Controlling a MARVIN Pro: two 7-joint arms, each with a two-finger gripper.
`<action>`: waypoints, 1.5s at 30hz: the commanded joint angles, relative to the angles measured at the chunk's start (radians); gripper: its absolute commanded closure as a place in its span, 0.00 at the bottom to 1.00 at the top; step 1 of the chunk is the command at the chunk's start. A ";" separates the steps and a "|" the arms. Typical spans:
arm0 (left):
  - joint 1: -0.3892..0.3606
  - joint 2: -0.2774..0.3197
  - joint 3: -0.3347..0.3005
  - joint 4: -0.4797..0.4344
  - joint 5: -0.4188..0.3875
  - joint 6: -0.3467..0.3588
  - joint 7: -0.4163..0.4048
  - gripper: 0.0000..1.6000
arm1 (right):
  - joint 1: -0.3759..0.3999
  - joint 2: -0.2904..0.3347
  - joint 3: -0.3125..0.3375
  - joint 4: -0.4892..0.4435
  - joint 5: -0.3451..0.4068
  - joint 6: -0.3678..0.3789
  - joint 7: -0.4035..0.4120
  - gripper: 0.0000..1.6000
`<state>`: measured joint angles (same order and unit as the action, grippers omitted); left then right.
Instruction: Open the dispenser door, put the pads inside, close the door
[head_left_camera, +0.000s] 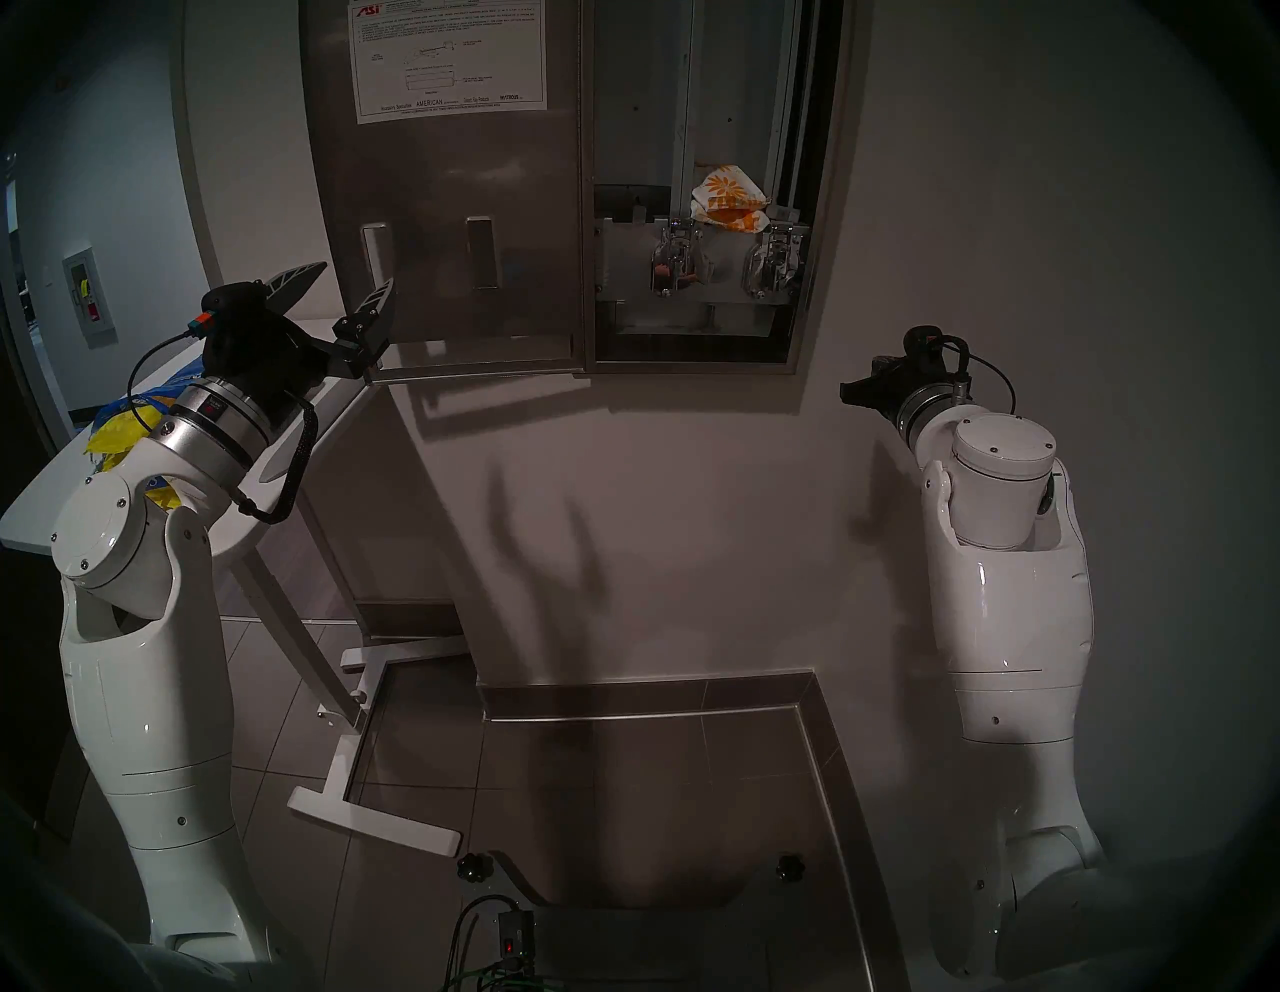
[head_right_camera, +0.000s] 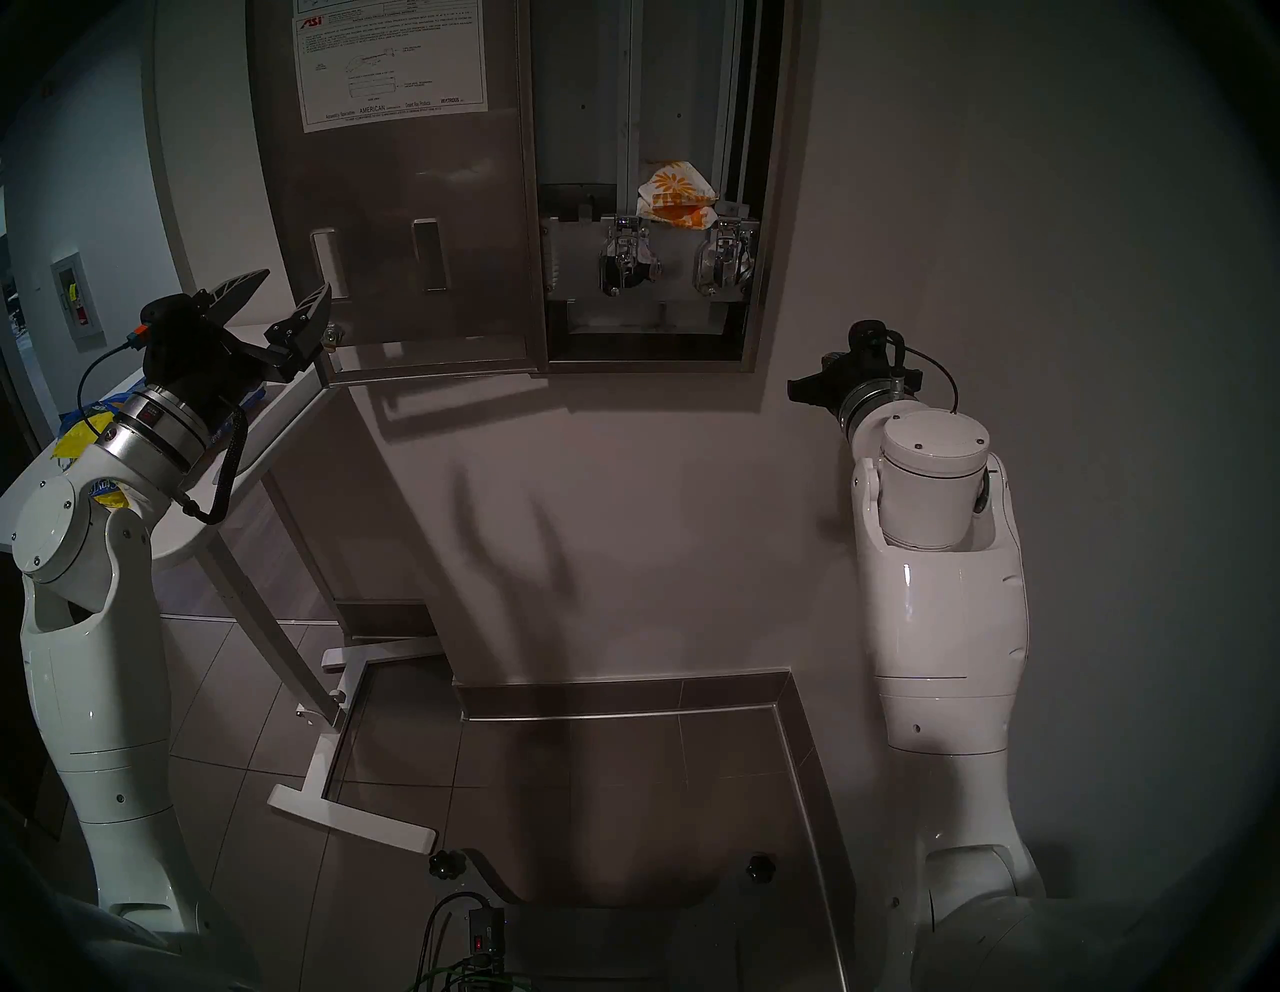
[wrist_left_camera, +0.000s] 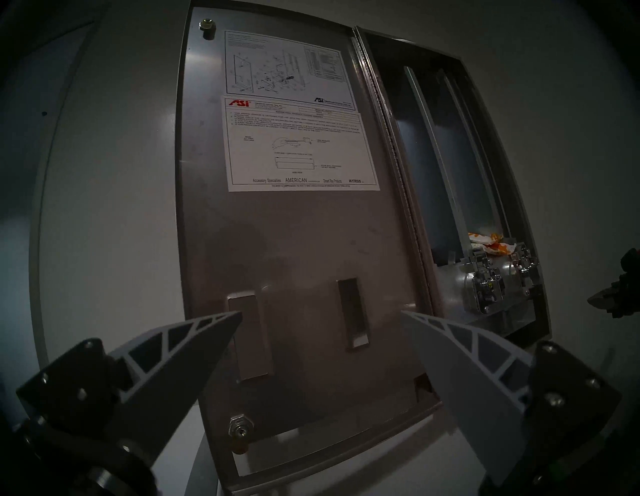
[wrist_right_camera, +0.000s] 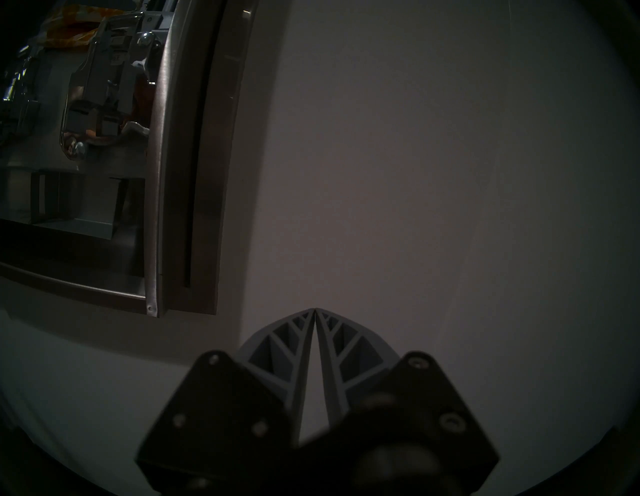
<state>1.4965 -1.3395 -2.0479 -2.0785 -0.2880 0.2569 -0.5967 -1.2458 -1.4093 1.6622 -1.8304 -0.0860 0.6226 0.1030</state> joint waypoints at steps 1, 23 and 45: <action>-0.015 0.001 0.000 -0.016 0.000 -0.002 0.007 0.00 | 0.010 0.000 0.002 -0.012 0.004 -0.005 0.002 0.68; 0.069 0.024 -0.010 -0.088 0.000 -0.062 -0.055 0.00 | 0.010 0.001 0.001 -0.012 0.004 -0.005 0.001 0.68; 0.271 0.152 -0.342 -0.331 -0.039 -0.090 -0.393 0.00 | 0.010 0.001 0.000 -0.012 0.005 -0.005 0.000 0.68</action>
<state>1.6998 -1.2573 -2.2594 -2.3765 -0.3369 0.1855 -0.8987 -1.2457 -1.4083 1.6618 -1.8301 -0.0839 0.6222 0.1017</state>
